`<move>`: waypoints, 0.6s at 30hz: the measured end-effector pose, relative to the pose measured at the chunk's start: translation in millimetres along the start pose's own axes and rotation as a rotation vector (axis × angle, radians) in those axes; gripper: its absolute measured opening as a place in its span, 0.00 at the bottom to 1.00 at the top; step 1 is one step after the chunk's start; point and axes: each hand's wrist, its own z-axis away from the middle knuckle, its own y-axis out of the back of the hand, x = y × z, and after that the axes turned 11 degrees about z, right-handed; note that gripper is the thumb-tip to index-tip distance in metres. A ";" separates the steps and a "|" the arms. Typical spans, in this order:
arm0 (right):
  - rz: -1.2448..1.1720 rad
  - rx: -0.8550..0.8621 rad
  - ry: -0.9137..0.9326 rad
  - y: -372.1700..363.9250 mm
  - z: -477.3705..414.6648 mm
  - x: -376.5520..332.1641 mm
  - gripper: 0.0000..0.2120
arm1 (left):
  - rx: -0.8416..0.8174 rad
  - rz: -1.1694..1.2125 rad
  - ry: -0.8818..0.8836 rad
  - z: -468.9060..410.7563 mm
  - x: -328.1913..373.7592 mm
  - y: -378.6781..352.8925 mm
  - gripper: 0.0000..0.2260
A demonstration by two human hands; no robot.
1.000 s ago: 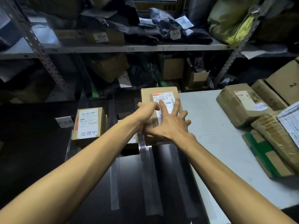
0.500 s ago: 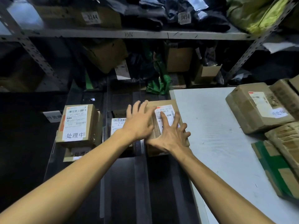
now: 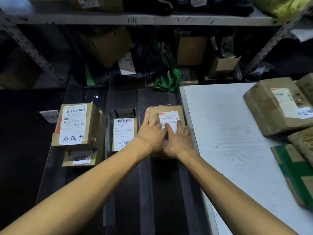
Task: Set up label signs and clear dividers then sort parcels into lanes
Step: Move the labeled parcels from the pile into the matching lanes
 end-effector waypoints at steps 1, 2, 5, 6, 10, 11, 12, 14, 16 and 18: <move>-0.015 0.008 0.008 3.2 0.8 0.3 0.34 | -0.005 0.019 0.001 -0.1 -1.4 1.7 0.23; -0.040 0.018 0.023 6.4 2.2 1.4 0.32 | -0.014 0.046 0.005 0.1 -3.4 2.8 0.22; -0.196 0.045 0.088 19.7 10.1 7.8 0.27 | -0.032 0.159 0.030 4.2 -13.8 6.8 0.21; -0.275 0.066 0.089 25.3 13.0 10.9 0.26 | -0.024 0.183 0.036 6.8 -17.2 9.0 0.22; -0.530 0.141 0.068 52.4 29.0 24.9 0.18 | 0.096 0.241 0.099 25.5 -23.8 21.9 0.20; -0.608 0.133 0.094 61.0 32.4 28.1 0.15 | 0.142 0.266 0.128 31.6 -24.9 26.6 0.19; -0.708 0.123 0.111 70.4 35.1 31.1 0.13 | 0.184 0.299 0.158 36.9 -26.5 31.6 0.18; -0.873 0.146 0.121 88.7 46.3 35.3 0.11 | 0.257 0.378 0.208 55.0 -31.5 40.7 0.16; -0.887 0.195 0.153 102.7 57.7 35.8 0.10 | 0.348 0.477 0.246 77.3 -36.2 47.8 0.15; -0.831 0.203 0.234 110.3 69.4 27.6 0.10 | 0.430 0.605 0.295 103.6 -36.1 53.5 0.14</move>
